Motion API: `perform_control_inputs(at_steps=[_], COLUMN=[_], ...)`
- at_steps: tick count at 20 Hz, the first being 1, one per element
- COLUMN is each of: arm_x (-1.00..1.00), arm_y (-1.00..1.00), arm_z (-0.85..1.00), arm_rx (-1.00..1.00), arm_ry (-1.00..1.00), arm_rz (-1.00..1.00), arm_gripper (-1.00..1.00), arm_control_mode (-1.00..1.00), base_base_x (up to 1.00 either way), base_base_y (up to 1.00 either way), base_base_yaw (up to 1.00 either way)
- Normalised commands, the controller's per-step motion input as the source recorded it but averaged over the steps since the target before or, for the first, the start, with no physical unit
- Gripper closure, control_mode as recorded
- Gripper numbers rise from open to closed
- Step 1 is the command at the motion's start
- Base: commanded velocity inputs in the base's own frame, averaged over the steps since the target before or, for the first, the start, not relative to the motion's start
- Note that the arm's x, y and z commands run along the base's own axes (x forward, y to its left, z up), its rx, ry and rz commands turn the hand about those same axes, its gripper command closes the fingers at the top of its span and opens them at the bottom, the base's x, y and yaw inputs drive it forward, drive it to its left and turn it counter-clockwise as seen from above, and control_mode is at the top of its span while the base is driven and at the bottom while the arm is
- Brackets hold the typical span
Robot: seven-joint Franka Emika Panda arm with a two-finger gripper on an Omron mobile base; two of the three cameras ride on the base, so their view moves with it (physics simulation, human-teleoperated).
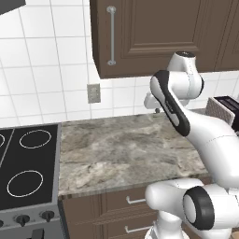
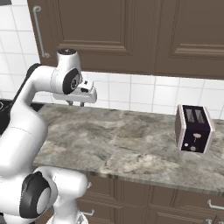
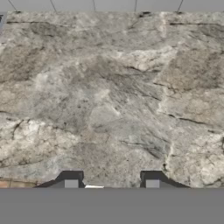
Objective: Open the cabinet. Pick the dish brush and place it next to the sink. Then close the cabinet.
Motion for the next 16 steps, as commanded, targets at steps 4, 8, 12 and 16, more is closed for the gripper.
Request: perform_control_inputs(at_steps=[4, 8, 12, 16], arm_x=[0.00, -0.06, -0.31, -0.47], arm_y=[0.02, 0.10, 0.04, 0.29], arm_z=[0.00, 0.00, 0.00, 0.09], arm_rx=[0.00, 0.00, 0.00, 0.00], arm_ry=[-0.07, -0.05, -0.13, -0.22], arm_rz=[0.00, 0.00, 0.00, 0.00], arm_gripper=[-1.00, -1.00, -1.00, -1.00], arm_control_mode=[-1.00, -1.00, -1.00, -1.00], base_base_x=[0.00, 0.00, 0.00, 0.00], base_base_y=[0.00, 0.00, 0.00, 0.00], base_base_yaw=[0.00, 0.00, 0.00, 0.00])
